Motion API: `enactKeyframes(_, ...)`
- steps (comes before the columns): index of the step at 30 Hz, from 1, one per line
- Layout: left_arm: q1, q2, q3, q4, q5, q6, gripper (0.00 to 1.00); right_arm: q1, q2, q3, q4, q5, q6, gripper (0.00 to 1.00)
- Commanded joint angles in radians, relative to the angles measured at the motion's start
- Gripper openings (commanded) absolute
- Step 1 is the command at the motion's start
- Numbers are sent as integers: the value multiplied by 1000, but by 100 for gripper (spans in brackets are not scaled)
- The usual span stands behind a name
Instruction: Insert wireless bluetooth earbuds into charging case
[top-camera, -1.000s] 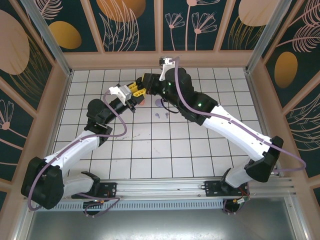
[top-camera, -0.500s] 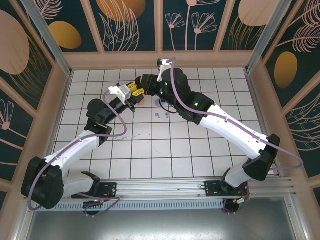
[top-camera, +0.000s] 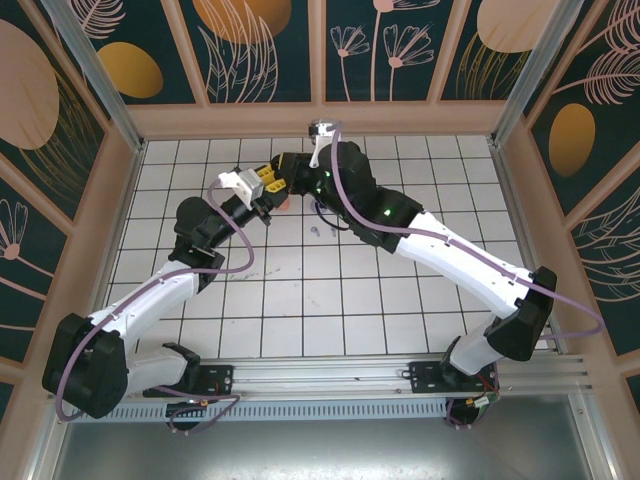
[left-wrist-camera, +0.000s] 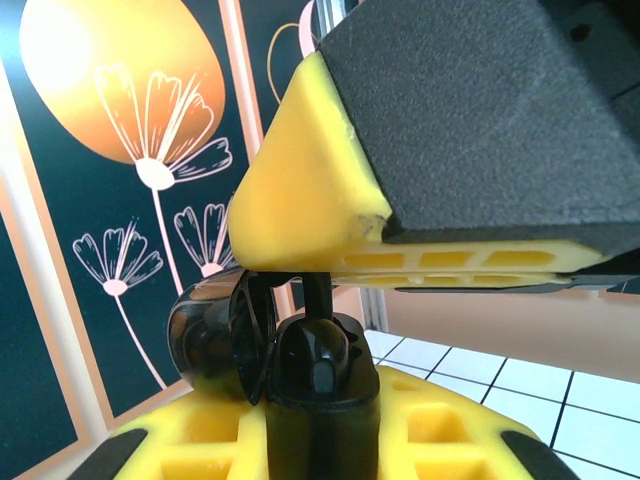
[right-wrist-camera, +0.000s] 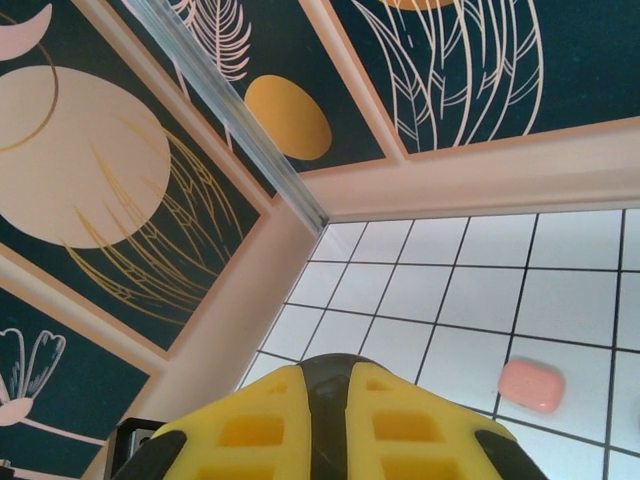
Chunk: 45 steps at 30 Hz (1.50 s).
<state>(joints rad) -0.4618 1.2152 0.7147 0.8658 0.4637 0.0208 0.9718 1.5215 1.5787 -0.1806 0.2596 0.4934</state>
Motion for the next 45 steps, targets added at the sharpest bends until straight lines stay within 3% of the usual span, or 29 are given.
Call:
enactKeyframes(1,-5,-3,52,61,18,-12,0,33,34,-40,-23,3,-33,12)
enactKeyframes(16,-5,-3,53,68,19,-19,0,26,10,-76,-45,53,1,11)
enactKeyframes(24,-5,-9,58,76,22,-41,0,10,8,-81,-56,-9,33,12)
enactKeyframes(45,-5,31,4,142,19,-100,0,-26,18,-107,-57,-17,118,18)
